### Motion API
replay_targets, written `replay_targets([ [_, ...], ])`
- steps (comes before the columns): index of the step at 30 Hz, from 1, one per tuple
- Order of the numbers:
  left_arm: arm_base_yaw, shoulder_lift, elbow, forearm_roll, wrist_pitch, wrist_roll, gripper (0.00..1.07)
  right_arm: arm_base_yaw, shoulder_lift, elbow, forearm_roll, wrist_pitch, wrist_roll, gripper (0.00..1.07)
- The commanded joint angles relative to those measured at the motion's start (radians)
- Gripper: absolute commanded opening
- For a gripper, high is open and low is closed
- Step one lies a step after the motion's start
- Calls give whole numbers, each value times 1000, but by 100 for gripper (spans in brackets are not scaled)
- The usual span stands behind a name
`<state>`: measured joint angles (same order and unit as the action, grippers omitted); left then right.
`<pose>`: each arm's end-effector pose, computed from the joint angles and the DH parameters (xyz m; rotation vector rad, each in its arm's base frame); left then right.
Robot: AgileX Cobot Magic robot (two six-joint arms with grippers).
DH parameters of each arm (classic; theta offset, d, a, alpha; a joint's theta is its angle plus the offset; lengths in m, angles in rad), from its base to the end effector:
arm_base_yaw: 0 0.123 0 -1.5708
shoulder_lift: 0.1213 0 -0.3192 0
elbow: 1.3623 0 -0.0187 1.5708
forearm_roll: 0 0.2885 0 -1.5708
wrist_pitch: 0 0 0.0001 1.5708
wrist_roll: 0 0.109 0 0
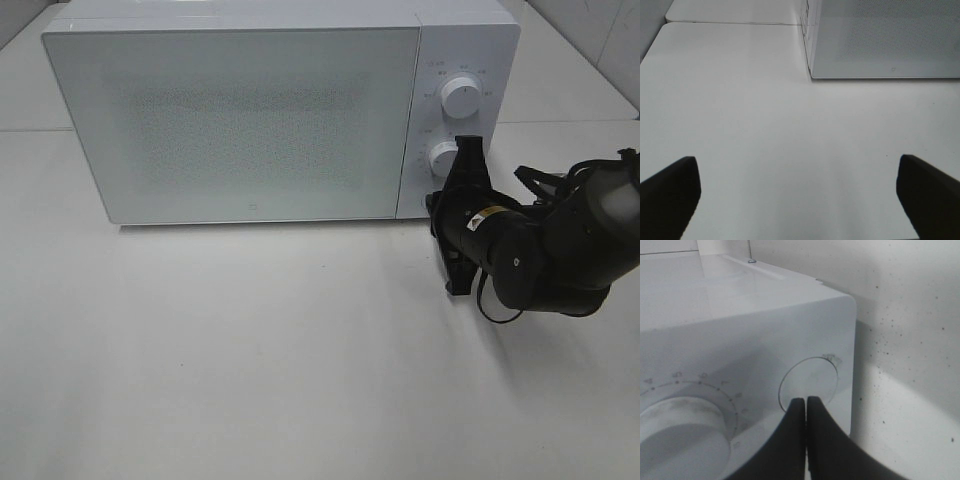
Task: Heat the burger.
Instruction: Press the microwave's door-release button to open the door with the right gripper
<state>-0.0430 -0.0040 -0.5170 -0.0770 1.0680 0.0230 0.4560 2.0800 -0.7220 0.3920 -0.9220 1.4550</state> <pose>0.0062 -0.0076 0.2923 0.0718 2.0285 -0.1045 0.3624 0.1408 0.0714 1.4026 1.5790 1.0889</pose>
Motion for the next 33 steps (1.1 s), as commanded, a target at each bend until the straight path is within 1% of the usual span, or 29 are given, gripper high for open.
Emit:
replay_targets([
  [1, 2, -18, 1, -9, 1, 0, 100, -4, 8, -23, 33, 1, -36, 0],
  [15, 2, -18, 1, -9, 1, 0, 100, -14, 8, -73, 60, -19, -109, 0],
  [20, 2, -18, 1, -9, 1, 0, 100, -14, 28, -97, 99, -88, -139, 0],
  [33, 2, -18, 1, -9, 1, -1, 100, -14, 54, -165, 102, -222, -163, 0],
])
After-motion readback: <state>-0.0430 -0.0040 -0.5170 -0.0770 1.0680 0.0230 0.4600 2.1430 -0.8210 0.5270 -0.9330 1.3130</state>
